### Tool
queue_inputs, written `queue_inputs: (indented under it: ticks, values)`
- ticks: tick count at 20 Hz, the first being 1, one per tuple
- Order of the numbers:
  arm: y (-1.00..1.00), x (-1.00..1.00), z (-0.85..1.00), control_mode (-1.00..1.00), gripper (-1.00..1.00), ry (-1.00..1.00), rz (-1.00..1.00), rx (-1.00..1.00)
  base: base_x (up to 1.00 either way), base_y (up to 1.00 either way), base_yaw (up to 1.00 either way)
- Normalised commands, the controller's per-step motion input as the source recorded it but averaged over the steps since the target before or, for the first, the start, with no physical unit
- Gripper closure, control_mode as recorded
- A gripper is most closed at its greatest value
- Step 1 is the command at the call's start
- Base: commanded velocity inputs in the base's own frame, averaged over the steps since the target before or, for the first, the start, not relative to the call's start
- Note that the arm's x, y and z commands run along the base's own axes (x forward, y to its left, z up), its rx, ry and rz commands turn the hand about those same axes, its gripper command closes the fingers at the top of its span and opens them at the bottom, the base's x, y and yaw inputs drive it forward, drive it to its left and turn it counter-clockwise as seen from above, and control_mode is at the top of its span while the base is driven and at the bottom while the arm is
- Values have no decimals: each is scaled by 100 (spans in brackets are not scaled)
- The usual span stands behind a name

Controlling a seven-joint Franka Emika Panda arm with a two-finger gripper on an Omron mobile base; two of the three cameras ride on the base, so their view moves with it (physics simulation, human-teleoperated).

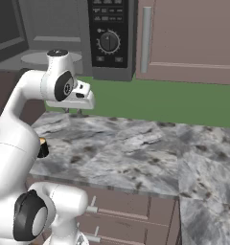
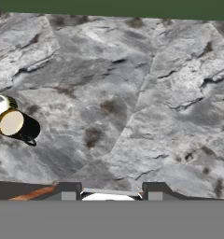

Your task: Pick the mug from the counter and place it inside the microwave. Then close the microwave.

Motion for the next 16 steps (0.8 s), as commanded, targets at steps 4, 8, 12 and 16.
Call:
queue_inputs:
  ticks: [4, 8, 12, 16]
  values:
    - [0, 0, -2, -100, -100, 1, 0, 0, 0, 0, 0]
    - [26, -16, -1, -100, -100, -3, 2, 0, 0, 0, 0]
    - [47, -38, -1, -100, -100, -3, 8, 0, 0, 0, 0]
    - [53, -22, -17, -100, -100, -2, 13, 0, 0, 0, 0]
